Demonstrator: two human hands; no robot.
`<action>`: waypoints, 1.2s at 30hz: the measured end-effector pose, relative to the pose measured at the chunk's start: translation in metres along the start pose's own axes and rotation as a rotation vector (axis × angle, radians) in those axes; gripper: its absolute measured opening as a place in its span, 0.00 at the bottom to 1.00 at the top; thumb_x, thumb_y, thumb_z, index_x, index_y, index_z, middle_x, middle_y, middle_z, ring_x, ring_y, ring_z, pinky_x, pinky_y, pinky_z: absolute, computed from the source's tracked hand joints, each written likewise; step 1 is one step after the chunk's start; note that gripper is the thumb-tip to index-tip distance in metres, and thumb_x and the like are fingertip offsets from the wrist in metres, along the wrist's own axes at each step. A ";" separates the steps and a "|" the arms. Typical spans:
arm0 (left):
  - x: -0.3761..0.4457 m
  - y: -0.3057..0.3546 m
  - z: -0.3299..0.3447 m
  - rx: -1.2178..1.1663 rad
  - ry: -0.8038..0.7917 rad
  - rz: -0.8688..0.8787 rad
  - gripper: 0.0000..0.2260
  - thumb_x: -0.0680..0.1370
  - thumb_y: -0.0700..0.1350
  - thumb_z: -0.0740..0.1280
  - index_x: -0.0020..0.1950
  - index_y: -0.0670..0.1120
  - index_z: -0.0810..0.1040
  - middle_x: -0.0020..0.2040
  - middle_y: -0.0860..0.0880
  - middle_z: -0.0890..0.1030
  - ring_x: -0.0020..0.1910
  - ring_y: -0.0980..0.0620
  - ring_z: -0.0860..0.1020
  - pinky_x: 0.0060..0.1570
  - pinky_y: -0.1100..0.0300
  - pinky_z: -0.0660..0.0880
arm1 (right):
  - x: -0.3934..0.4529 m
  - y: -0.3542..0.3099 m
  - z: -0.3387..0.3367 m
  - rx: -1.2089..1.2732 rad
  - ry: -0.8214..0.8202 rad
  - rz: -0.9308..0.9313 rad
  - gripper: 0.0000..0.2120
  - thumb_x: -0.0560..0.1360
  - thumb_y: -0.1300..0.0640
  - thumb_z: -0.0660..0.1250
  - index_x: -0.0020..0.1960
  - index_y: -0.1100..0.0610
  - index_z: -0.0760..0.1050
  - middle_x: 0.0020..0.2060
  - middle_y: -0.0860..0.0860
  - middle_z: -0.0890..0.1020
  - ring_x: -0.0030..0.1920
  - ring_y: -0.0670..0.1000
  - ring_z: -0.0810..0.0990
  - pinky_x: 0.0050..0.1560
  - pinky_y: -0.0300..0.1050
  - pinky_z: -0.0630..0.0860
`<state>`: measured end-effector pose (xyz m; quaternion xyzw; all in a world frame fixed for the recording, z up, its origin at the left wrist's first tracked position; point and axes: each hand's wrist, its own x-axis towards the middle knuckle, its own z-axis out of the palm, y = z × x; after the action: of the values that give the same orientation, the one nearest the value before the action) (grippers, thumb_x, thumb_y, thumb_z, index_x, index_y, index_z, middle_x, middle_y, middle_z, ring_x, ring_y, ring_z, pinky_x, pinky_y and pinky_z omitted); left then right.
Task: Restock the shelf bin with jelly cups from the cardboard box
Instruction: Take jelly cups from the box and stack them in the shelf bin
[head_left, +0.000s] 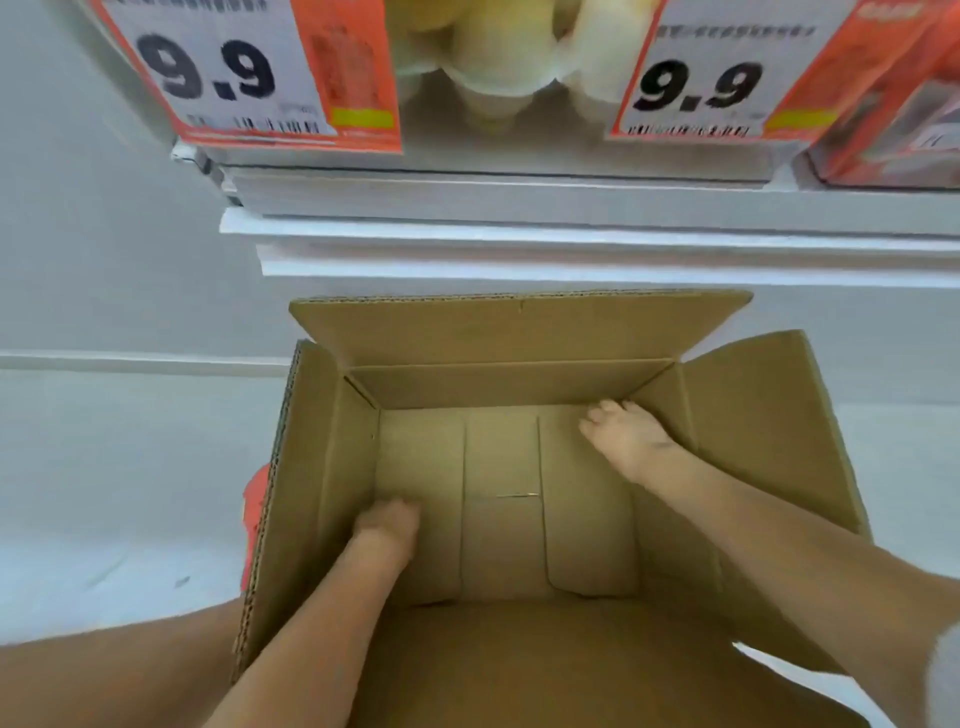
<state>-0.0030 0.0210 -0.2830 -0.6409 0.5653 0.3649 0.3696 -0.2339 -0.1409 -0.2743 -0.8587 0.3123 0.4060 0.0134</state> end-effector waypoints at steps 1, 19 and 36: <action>0.007 -0.001 0.005 0.013 -0.016 -0.011 0.22 0.80 0.39 0.59 0.74 0.44 0.60 0.71 0.42 0.65 0.70 0.43 0.65 0.65 0.51 0.67 | 0.009 -0.002 0.006 -0.022 -0.050 0.015 0.30 0.74 0.65 0.64 0.74 0.58 0.58 0.71 0.56 0.65 0.71 0.57 0.60 0.71 0.52 0.60; -0.032 0.007 -0.034 -0.476 0.355 -0.052 0.21 0.73 0.35 0.67 0.65 0.41 0.67 0.64 0.42 0.62 0.59 0.41 0.74 0.60 0.56 0.70 | -0.029 -0.014 -0.032 1.048 0.161 0.267 0.23 0.72 0.57 0.72 0.64 0.54 0.69 0.59 0.53 0.72 0.58 0.54 0.71 0.52 0.44 0.71; -0.278 0.015 -0.160 -1.000 1.032 0.571 0.31 0.60 0.45 0.81 0.60 0.55 0.73 0.49 0.57 0.81 0.45 0.56 0.80 0.46 0.65 0.77 | -0.263 0.003 -0.223 1.577 0.995 -0.428 0.23 0.65 0.65 0.77 0.57 0.53 0.75 0.55 0.50 0.80 0.54 0.47 0.80 0.50 0.37 0.78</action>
<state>-0.0368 0.0043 0.0365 -0.6500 0.5771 0.3132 -0.3824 -0.2071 -0.0663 0.0616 -0.7155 0.3023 -0.3439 0.5276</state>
